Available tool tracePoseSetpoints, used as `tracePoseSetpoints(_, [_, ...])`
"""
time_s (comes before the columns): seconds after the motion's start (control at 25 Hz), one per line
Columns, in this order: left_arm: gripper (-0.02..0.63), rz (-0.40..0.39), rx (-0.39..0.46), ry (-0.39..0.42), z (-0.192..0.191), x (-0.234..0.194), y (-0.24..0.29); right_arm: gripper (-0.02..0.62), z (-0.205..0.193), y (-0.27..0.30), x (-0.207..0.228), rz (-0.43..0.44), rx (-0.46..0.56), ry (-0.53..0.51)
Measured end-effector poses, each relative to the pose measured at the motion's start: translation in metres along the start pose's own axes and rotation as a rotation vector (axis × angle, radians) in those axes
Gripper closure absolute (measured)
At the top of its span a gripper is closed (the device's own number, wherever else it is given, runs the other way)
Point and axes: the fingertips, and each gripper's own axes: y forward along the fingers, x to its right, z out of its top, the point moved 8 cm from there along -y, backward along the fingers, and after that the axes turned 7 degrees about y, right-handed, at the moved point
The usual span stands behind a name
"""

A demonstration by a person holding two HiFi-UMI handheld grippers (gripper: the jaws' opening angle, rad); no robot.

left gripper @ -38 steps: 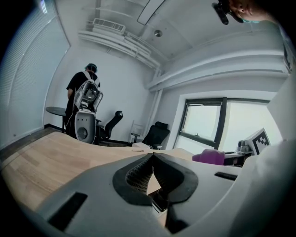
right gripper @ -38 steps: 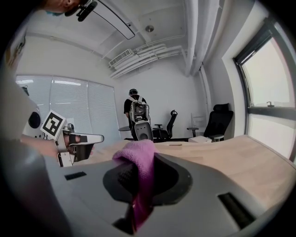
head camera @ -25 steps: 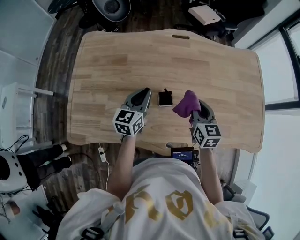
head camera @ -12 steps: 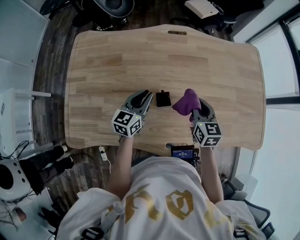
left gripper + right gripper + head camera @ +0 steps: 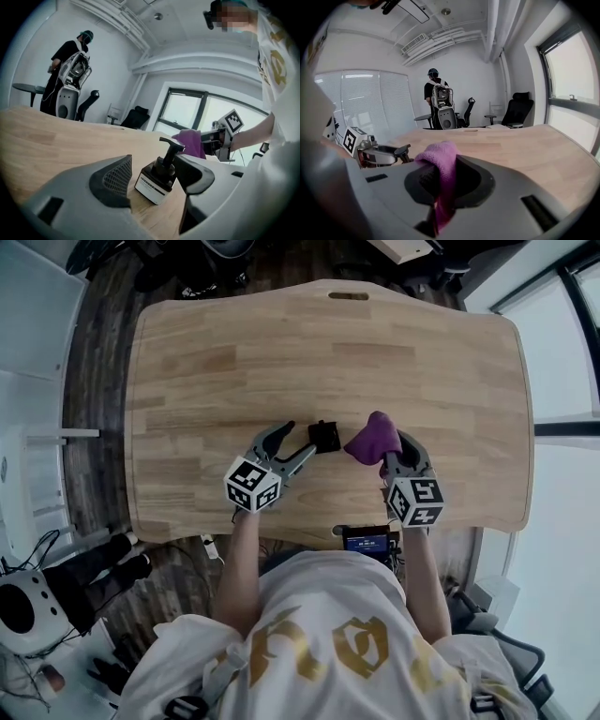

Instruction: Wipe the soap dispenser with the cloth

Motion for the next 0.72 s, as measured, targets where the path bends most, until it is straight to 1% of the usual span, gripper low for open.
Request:
tracePoseSetpoints(0.32, [0.316,-0.115,-0.125,0.081,-0.018,0.001,0.013,0.561,-0.001,0.008,0.010,-0.009,-0.026,-0.001])
tracePoseSetpoints(0.48, [0.298,-0.175,-0.183,0.147,-0.025,0.004,0.020,0.561,-0.002,0.012,0.013,-0.013,-0.036,0.001])
tracePoseSetpoints(0.72, [0.260,-0.219,-0.218,0.244,-0.033,0.005,0.031,0.561,-0.005,0.016,0.014,-0.010,-0.048,0.007])
